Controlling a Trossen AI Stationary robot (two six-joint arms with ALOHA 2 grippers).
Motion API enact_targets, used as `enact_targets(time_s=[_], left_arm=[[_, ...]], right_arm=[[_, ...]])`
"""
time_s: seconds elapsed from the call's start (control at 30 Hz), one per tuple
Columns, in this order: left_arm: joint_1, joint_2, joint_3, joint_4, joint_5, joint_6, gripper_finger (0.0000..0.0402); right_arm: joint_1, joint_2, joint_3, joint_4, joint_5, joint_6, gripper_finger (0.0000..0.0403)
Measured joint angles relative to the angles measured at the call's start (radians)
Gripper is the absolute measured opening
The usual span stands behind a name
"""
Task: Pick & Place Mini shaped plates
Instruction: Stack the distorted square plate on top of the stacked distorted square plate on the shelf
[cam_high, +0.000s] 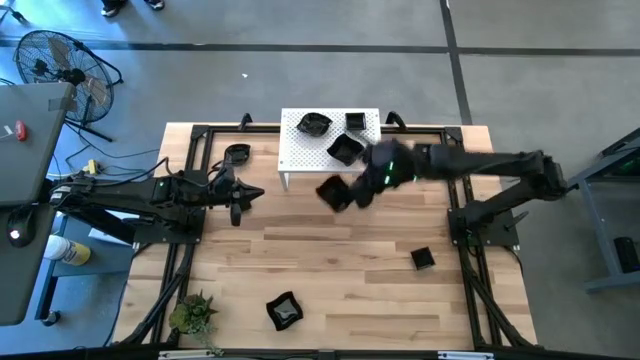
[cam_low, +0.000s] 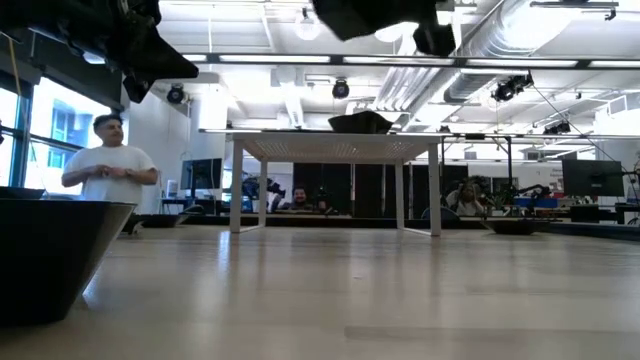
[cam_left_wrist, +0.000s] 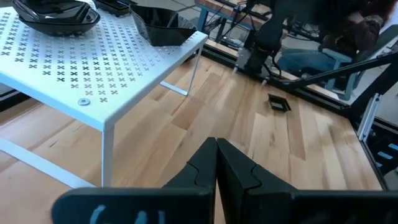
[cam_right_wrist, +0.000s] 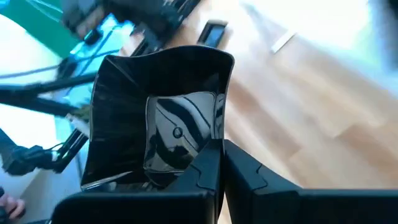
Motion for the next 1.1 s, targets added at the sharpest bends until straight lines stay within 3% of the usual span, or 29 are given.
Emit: enact_targets(time_s=[0.23, 0.5, 0.77, 1.1], left_arm=[[0.0, 0.0, 0.0, 0.0, -0.008, -0.005, 0.0], [0.0, 0.023, 0.0, 0.0, -0.003, -0.006, 0.0001], [0.0, 0.072, 0.0, 0.004, 0.013, -0.006, 0.0001], [0.0, 0.12, 0.0, 0.029, 0.014, -0.025, 0.0001]], right_arm=[[-0.271, 0.052, 0.246, -0.268, -0.125, -0.304, 0.0007], [-0.506, 0.204, 0.287, -0.304, -0.305, -0.706, 0.0007], [-0.579, 0.312, 0.285, -0.304, -0.323, -0.903, 0.0007], [-0.583, 0.34, 0.285, -0.281, -0.323, -0.911, 0.0007]])
